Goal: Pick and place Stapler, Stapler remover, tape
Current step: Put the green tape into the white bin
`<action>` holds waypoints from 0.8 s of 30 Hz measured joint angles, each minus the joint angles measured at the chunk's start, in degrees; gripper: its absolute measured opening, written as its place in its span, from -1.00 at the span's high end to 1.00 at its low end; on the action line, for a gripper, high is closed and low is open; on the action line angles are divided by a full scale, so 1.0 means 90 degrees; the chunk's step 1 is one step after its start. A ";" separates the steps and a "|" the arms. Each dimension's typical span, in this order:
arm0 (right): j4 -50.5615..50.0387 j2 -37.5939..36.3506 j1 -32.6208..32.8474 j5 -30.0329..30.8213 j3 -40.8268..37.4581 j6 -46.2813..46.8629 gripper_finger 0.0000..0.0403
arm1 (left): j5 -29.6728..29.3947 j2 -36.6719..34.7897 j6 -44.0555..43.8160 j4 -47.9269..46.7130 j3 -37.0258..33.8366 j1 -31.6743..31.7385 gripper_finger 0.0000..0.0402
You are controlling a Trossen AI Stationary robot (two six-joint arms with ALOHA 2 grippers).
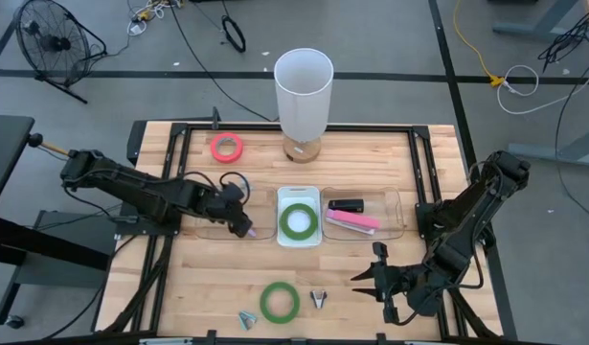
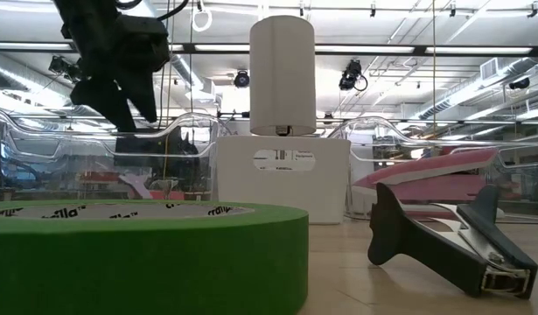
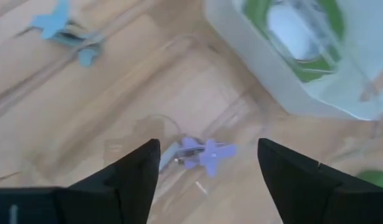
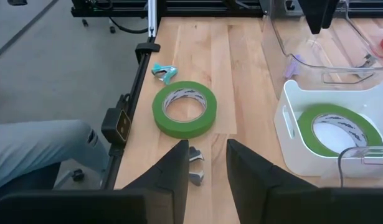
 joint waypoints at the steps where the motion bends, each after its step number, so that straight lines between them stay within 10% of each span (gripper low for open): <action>1: -0.0001 0.0000 0.0000 0.0000 0.0000 0.0000 0.47 | 0.0076 0.0000 0.0065 0.0084 0.0000 0.0000 -0.33; 12: -0.0005 0.0000 0.0000 0.0007 0.0000 -0.0024 0.47 | 0.1542 0.0000 0.0442 0.2720 0.0000 -0.0532 -0.26; 24: -0.0007 0.0000 0.0000 0.0102 0.0000 -0.0025 0.47 | 0.0055 0.0559 -0.0101 0.3858 0.0004 -0.2572 -0.26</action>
